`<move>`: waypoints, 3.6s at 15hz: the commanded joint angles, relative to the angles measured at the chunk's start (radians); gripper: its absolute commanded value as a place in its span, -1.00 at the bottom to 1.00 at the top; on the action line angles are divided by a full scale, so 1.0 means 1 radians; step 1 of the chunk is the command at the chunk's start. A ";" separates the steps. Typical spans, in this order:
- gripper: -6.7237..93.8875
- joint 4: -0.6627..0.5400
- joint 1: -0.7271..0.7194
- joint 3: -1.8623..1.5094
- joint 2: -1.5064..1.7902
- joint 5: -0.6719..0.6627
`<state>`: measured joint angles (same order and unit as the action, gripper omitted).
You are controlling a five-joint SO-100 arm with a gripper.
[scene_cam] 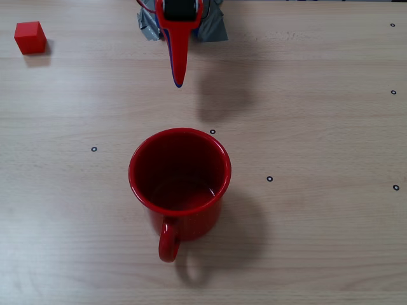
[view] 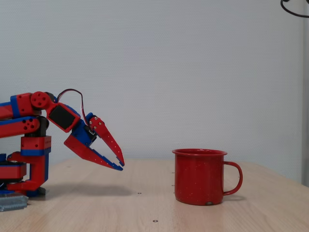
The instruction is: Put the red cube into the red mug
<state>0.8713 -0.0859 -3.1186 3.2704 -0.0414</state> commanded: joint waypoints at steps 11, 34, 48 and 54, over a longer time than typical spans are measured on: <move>-0.86 0.571 0.204 0.877 -0.638 -0.130; -0.87 0.989 1.149 1.738 -1.450 -1.170; -0.87 0.946 1.505 1.936 -1.841 -1.387; -0.51 0.804 1.555 1.957 -1.937 -1.401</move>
<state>1.6521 1.4419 -1.2425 1.2947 -1.4128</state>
